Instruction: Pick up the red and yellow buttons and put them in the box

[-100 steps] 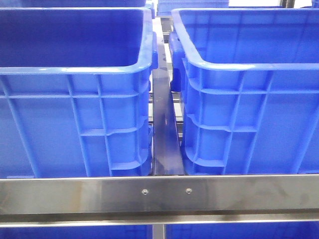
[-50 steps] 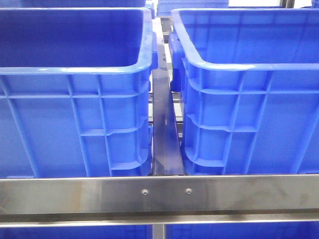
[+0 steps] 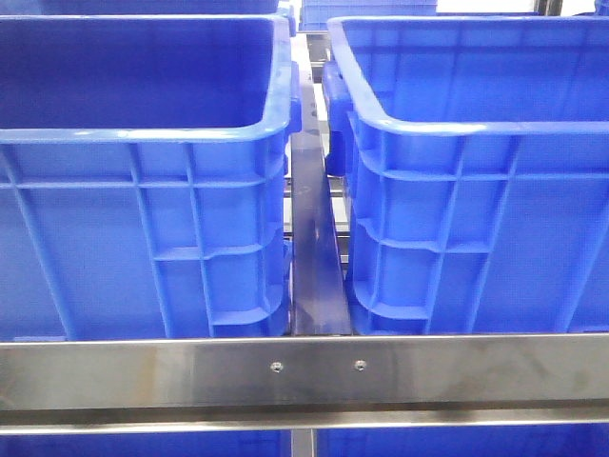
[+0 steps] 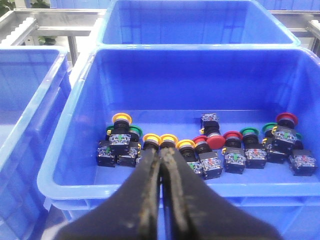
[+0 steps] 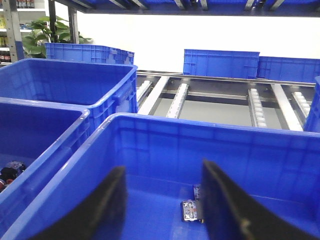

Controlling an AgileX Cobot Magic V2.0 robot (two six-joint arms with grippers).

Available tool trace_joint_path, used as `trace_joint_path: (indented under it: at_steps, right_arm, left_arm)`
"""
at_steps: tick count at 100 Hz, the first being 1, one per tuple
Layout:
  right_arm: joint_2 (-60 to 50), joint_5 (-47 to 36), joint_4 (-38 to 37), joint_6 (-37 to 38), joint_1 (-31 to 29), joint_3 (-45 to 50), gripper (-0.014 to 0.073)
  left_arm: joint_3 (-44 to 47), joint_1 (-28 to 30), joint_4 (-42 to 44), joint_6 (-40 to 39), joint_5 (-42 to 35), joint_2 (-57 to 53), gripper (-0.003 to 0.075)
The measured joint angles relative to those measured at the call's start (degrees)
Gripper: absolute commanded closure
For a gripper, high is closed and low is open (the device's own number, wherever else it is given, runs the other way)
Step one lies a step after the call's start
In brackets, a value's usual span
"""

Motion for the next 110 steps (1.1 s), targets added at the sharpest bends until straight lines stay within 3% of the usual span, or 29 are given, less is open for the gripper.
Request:
trace_joint_path:
  at_steps: [15,110]
  right_arm:
    - [-0.1,0.3,0.0,0.0,0.0,0.2,0.0669]
    - [-0.1,0.8,-0.1,0.0,0.0,0.2,0.0662]
  left_arm:
    - [0.0,0.0,0.0,0.0,0.0,0.0,0.0739]
    - [0.0,0.0,0.0,0.0,0.0,0.0,0.0739]
